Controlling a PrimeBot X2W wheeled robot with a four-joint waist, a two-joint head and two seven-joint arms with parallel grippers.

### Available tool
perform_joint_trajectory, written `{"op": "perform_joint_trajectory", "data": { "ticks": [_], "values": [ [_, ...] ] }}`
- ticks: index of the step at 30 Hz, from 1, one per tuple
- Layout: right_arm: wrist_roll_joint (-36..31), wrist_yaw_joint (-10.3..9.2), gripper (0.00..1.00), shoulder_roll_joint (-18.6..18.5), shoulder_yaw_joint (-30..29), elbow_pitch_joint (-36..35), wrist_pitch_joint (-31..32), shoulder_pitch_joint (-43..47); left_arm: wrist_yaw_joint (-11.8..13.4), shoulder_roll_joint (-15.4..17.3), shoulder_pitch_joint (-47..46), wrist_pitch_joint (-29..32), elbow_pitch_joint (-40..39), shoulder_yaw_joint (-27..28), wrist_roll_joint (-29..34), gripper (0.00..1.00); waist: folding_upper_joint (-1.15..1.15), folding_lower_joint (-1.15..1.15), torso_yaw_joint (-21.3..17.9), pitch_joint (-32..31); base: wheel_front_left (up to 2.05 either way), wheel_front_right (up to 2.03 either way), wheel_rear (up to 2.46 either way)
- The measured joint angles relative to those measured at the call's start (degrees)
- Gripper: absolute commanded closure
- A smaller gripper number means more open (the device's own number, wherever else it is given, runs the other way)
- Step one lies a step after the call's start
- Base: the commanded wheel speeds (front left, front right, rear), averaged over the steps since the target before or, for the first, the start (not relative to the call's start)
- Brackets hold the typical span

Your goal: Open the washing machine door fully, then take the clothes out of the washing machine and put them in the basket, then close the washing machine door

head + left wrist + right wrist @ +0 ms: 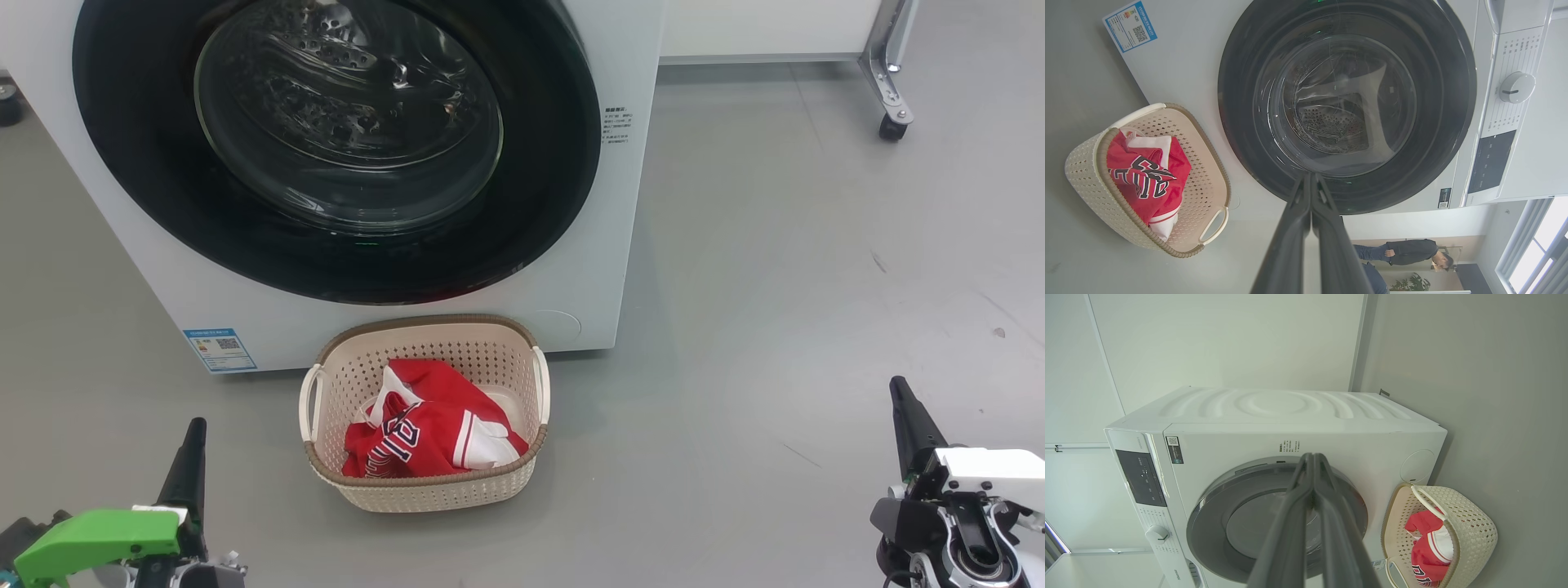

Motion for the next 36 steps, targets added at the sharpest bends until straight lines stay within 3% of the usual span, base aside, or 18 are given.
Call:
{"op": "perform_joint_trajectory", "data": {
  "ticks": [36],
  "values": [
    [0.0, 0.00, 1.00, 0.0, -0.1, -0.1, 0.0, 0.0, 0.0, 0.0, 0.0, 0.2, 0.0, 0.1, 0.0, 1.00, 0.00, 0.00, 0.0, 0.0, 0.00, 0.00, 0.00]
  ]
}}
